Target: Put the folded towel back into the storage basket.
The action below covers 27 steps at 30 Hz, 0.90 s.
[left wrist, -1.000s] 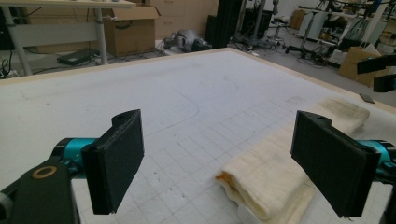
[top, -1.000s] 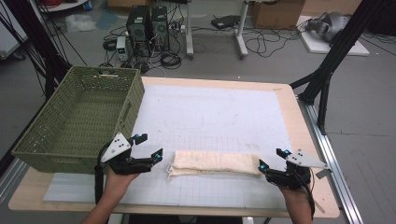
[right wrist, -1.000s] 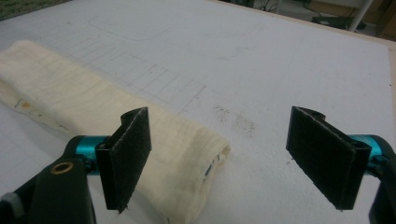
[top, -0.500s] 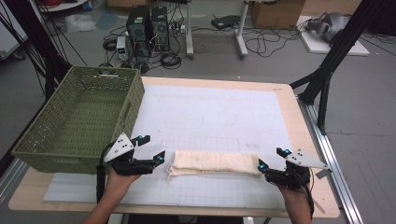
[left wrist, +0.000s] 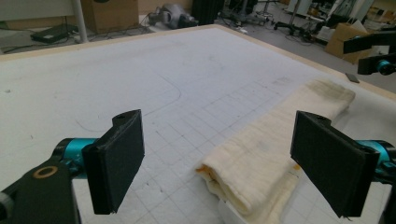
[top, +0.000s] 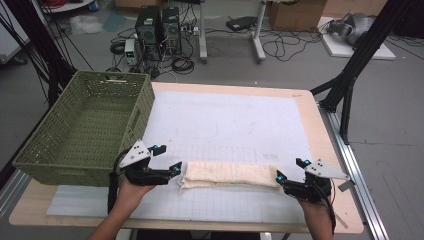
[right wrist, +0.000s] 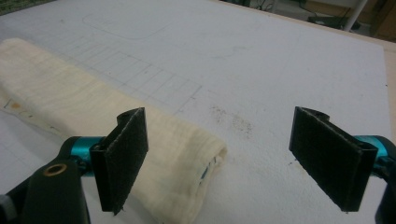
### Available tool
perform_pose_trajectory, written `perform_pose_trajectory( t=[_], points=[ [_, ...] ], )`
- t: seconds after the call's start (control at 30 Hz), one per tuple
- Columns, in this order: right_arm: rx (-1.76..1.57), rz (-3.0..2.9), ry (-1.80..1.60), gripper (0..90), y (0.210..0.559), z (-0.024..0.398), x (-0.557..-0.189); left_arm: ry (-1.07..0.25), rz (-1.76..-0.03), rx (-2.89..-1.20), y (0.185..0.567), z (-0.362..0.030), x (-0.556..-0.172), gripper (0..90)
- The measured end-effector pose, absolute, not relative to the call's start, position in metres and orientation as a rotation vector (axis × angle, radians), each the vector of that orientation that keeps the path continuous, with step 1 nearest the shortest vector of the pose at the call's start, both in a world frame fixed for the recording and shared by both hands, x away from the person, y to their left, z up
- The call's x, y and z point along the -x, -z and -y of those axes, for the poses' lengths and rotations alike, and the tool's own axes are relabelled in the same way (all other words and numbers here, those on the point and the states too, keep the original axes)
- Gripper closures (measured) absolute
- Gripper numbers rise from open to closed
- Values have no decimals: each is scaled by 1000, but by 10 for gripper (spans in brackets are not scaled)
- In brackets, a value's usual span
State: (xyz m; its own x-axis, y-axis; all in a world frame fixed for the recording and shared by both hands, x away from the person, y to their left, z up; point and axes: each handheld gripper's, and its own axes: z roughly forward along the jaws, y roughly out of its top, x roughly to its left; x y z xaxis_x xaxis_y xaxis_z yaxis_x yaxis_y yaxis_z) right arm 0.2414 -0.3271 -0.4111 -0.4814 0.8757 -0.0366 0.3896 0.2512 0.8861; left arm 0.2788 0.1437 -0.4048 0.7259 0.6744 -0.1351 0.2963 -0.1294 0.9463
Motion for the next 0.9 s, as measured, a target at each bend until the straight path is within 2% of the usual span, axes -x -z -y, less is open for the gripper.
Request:
perform_pose_trajectory(
  t=[0.4,0.6,0.9],
  points=[
    [-1157,-1986,-1170,183,412,328,-242,-281,-848,-1800,412,-124,-304,188],
    [-1162,-1984,-1168,183,412,329,-242,-278,-877,-1854,420,-118,-310,192],
    [-1160,-1992,-1160,183,413,328,-242,-225,-928,-1940,434,-112,-316,268]
  ],
)
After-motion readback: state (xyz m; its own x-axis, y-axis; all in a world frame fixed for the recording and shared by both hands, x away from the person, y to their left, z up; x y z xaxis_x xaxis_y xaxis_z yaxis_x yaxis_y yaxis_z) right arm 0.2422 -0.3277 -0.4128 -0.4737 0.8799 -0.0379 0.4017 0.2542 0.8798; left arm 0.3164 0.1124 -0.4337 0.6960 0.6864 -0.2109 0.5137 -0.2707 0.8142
